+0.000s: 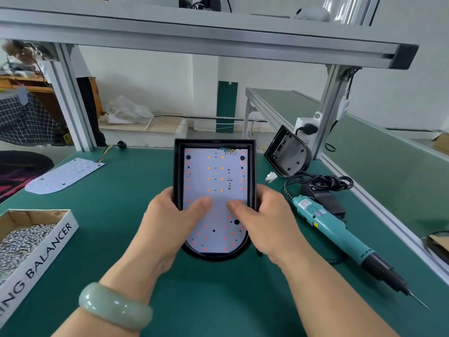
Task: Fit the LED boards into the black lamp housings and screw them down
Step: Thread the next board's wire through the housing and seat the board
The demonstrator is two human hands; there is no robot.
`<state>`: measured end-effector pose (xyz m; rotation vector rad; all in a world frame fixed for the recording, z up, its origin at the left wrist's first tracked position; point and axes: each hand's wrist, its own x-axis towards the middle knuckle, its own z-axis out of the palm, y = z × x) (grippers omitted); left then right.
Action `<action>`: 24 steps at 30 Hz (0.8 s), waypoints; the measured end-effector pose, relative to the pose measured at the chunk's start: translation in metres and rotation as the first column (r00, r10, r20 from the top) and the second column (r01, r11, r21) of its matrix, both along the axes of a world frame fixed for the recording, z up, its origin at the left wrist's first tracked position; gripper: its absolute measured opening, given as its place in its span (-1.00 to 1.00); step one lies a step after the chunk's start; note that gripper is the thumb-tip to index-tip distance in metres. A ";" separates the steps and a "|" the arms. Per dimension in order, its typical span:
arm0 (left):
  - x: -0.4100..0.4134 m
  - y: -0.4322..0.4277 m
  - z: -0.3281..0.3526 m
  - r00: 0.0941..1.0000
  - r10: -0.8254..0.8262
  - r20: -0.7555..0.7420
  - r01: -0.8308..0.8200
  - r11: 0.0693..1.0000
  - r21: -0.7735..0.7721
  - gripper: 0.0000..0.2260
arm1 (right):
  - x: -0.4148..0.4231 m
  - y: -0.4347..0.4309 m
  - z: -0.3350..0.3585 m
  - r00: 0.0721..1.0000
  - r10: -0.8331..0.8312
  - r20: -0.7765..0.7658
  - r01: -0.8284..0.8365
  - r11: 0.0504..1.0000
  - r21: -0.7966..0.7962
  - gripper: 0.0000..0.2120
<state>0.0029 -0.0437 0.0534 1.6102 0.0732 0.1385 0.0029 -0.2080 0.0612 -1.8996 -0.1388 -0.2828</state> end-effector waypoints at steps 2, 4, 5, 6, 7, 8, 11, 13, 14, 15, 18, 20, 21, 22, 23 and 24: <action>-0.001 0.000 -0.001 0.994 -0.107 -0.011 0.107 0.991 0.079 -0.73 | 0.001 -0.001 0.001 0.999 0.022 -0.040 -0.018 0.995 0.093 -0.93; -0.002 0.000 0.000 0.993 -0.119 -0.005 0.118 0.982 0.147 -0.75 | 0.001 -0.002 0.001 0.993 0.074 -0.089 -0.056 0.980 0.193 -0.91; -0.003 -0.001 -0.001 0.992 -0.126 -0.004 0.125 0.980 0.154 -0.77 | 0.001 -0.002 0.000 0.992 0.087 -0.094 -0.061 0.967 0.248 -0.94; -0.004 -0.003 -0.003 0.990 -0.140 -0.008 0.140 0.980 0.142 -0.79 | 0.001 -0.002 0.001 0.993 0.075 -0.094 -0.041 0.948 0.314 -0.96; -0.006 -0.006 -0.004 0.988 -0.156 -0.019 0.157 0.979 0.129 -0.78 | 0.002 -0.001 0.001 0.996 0.027 -0.080 0.004 0.933 0.360 -0.91; -0.009 -0.010 -0.006 0.986 -0.163 -0.027 0.165 0.979 0.117 -0.77 | 0.002 -0.001 0.001 0.997 -0.038 -0.070 0.062 0.925 0.375 -0.86; -0.009 -0.017 -0.005 0.998 -0.062 0.004 0.062 0.997 0.034 -0.72 | 0.004 0.001 -0.002 0.990 -0.137 0.018 0.127 0.953 0.275 -0.87; -0.002 -0.016 0.001 0.994 0.107 0.037 -0.106 0.994 -0.037 -0.75 | 0.002 0.006 -0.003 0.992 -0.115 0.056 0.099 0.969 0.227 -0.86; 0.000 -0.014 0.006 0.984 0.168 0.058 -0.166 0.985 -0.037 -0.81 | 0.001 0.008 -0.003 0.995 -0.091 0.044 0.077 0.963 0.257 -0.84; 0.003 -0.012 0.009 0.976 0.204 0.077 -0.203 0.979 -0.014 -0.90 | 0.001 0.011 -0.004 0.998 -0.066 0.021 0.056 0.950 0.307 -0.82; 0.007 -0.008 0.009 0.981 0.179 0.070 -0.180 0.984 0.015 -0.88 | -0.002 0.016 -0.005 0.995 -0.100 0.010 0.092 0.950 0.297 -0.81; 0.007 -0.008 0.008 0.969 0.226 0.100 -0.239 0.960 0.146 -0.92 | -0.003 0.019 -0.008 0.978 -0.189 0.089 0.171 0.969 0.180 -0.76; 0.005 -0.009 0.008 0.942 0.291 0.167 -0.327 0.906 0.269 -0.81 | -0.005 0.020 -0.008 0.961 -0.235 0.143 0.214 0.965 0.151 -0.74; 0.001 -0.010 0.007 0.899 0.339 0.278 -0.420 0.849 0.322 -0.66 | -0.006 0.021 -0.008 0.941 -0.276 0.195 0.250 0.957 0.145 -0.72; -0.006 -0.014 0.010 0.853 0.336 0.400 -0.471 0.826 0.311 -0.60 | -0.009 0.023 -0.008 0.921 -0.303 0.244 0.272 0.950 0.153 -0.74; -0.015 -0.019 0.014 0.834 0.279 0.475 -0.454 0.836 0.307 -0.59 | -0.011 0.025 -0.006 0.909 -0.317 0.271 0.280 0.945 0.169 -0.79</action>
